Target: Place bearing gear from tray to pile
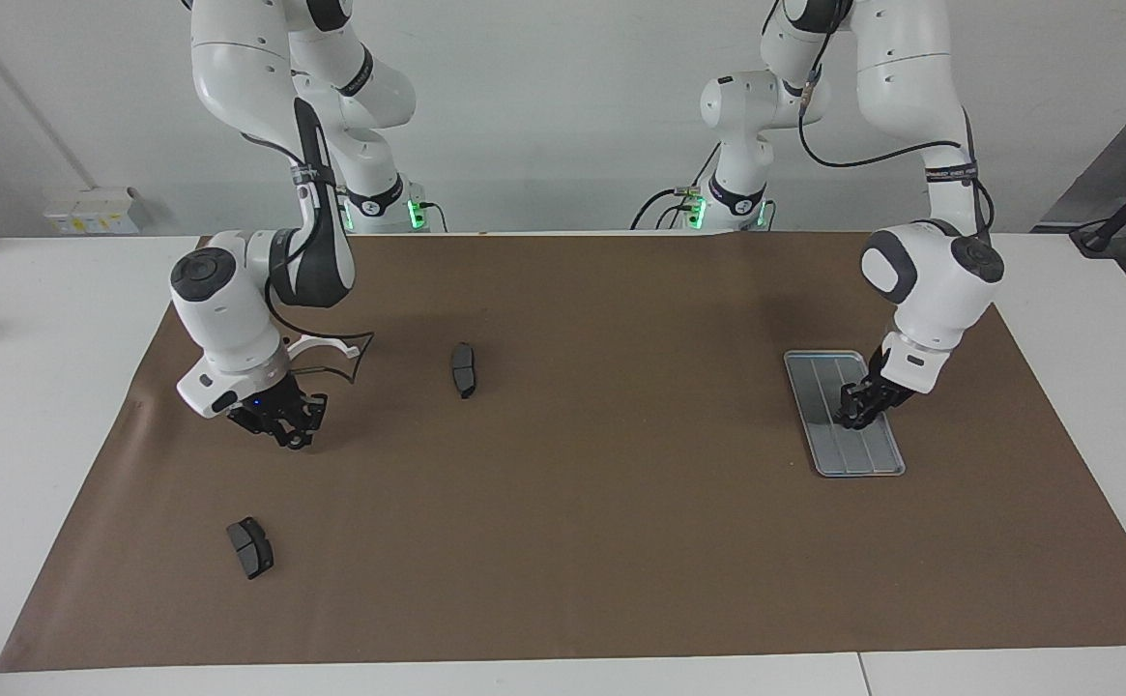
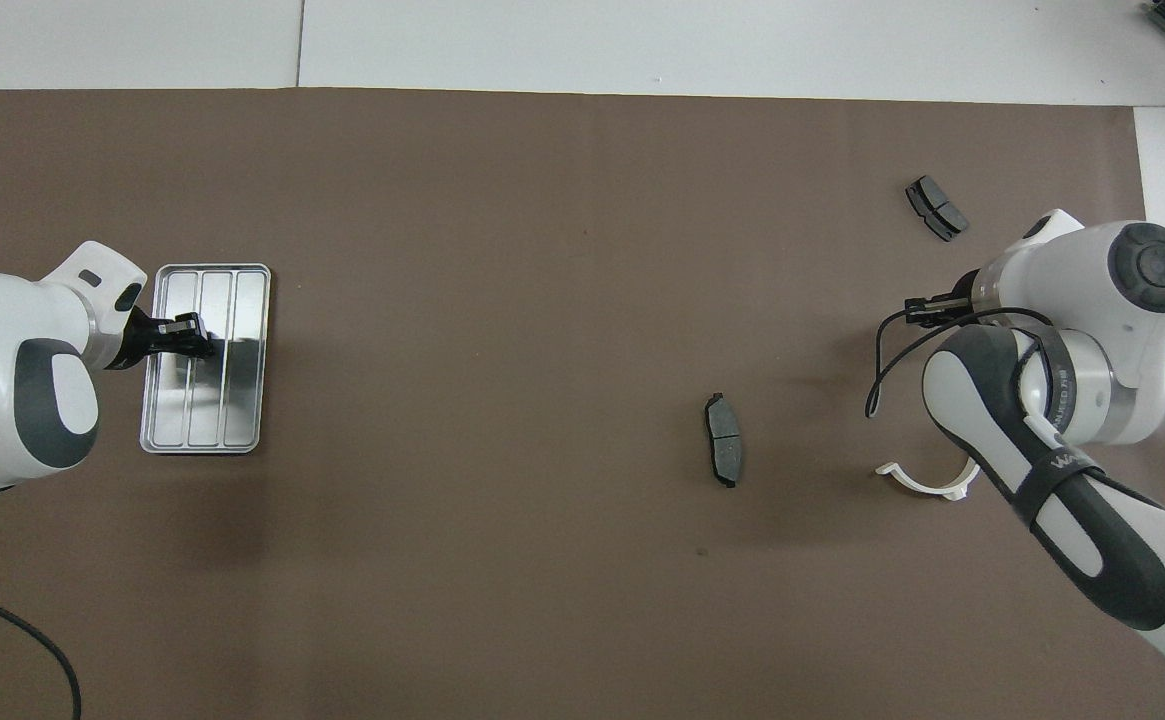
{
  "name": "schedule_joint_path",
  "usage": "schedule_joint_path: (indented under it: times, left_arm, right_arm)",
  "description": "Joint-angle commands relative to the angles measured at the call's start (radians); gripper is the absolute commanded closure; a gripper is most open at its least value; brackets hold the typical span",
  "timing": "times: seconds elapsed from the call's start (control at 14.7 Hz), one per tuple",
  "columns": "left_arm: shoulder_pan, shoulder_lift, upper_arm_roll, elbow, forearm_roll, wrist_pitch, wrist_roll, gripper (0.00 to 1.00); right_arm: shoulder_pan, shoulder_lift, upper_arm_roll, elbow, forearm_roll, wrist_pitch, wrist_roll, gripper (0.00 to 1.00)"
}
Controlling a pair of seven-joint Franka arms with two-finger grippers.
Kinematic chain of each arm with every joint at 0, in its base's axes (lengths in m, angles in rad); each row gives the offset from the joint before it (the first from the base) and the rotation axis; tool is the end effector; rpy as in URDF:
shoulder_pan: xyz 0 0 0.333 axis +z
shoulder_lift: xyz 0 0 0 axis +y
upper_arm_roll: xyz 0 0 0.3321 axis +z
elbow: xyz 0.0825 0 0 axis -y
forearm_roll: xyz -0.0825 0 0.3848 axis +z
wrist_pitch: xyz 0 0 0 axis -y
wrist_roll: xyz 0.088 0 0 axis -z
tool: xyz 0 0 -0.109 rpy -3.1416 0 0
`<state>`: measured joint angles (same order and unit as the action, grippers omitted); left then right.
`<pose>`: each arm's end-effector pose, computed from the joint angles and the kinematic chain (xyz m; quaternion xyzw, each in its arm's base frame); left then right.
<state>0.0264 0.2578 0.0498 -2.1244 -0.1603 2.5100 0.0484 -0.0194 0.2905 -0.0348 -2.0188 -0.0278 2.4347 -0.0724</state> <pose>0.5886 0.0453 0.3141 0.9942 0.0741 0.0668 0.0410 0.6143 -0.0325 0.3325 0.9977 0.0201 0.0616 0.0185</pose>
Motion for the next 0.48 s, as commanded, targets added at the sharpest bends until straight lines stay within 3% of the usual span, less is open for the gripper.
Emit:
schedule_joint_path:
  times: [0.0, 0.07, 0.14, 0.27, 0.41]
  left_arm:
    - [0.013, -0.028, -0.01, -0.009, -0.001, -0.04, 0.011, 1.0]
    - [0.012, -0.038, -0.01, -0.009, -0.001, -0.062, 0.011, 1.0]
    - [0.012, -0.058, -0.01, -0.009, -0.001, -0.098, 0.01, 1.0]
    - [0.0, -0.087, -0.01, -0.009, -0.001, -0.157, 0.005, 1.0]
    - [-0.025, -0.11, -0.01, -0.014, -0.001, -0.213, -0.008, 1.0]
  right_arm:
    - [-0.03, 0.016, 0.016, -0.024, 0.022, 0.075, -0.014, 0.66]
    - [-0.033, 0.022, 0.016, -0.023, 0.022, 0.079, -0.012, 0.15]
    - [-0.033, 0.024, 0.016, -0.015, 0.022, 0.075, -0.014, 0.0]
    - [-0.039, 0.007, 0.018, 0.012, 0.022, 0.055, -0.014, 0.0]
    - [-0.027, -0.014, 0.018, 0.087, 0.022, -0.056, -0.012, 0.0]
